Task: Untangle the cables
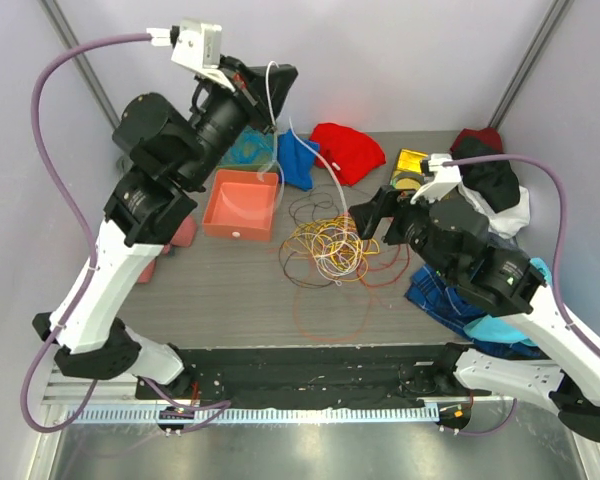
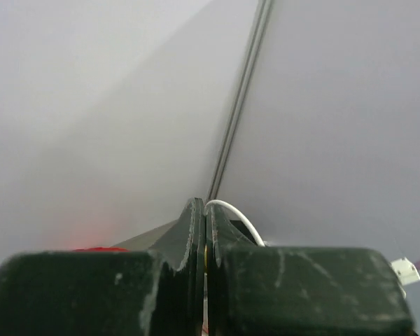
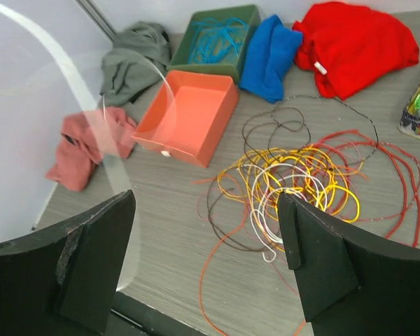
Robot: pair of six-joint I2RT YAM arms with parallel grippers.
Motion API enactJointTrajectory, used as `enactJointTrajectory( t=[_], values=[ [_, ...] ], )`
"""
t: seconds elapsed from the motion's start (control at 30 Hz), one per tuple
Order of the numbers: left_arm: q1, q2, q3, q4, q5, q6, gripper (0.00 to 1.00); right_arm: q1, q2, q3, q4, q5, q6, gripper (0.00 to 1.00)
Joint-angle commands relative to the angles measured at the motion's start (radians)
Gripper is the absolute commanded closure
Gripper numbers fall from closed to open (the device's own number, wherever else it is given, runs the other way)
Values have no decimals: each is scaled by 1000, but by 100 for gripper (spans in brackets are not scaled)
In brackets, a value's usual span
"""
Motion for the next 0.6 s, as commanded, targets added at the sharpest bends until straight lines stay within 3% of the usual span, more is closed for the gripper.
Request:
enactJointTrajectory(
  t=[0.0, 0.1, 0.37, 0.57],
  values=[
    [6, 135, 206, -353, -37, 50, 100, 4, -32, -37, 87, 34, -9, 9],
    [11, 189, 278, -420, -51, 62, 100, 4, -55, -81, 151, -7, -29, 9],
    [12, 202, 175, -387, -62, 60, 100, 3, -95, -209, 373, -247, -22, 9],
    [12, 235, 184, -424, -60, 42, 100, 6, -114, -255, 467, -256, -17, 9]
  ],
)
